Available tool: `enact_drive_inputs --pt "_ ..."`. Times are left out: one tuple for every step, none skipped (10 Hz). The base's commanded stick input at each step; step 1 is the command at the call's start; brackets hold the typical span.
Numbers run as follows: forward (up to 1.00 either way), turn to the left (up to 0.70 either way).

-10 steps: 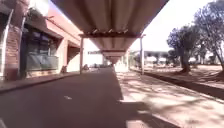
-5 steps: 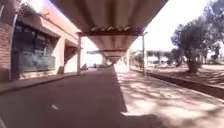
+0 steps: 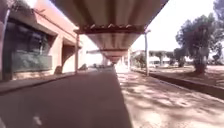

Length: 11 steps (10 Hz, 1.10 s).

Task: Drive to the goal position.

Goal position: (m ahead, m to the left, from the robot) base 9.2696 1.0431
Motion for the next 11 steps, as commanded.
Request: enact_drive_inputs --pt "0.85 0.0" --pt "0.85 0.0" --pt "0.85 0.0" --pt "0.85 0.0" --pt "0.85 0.0" --pt "0.85 0.0" --pt "0.85 0.0" --pt "0.85 0.0" --pt "0.85 0.0" --pt "0.85 0.0" --pt "0.85 0.32"
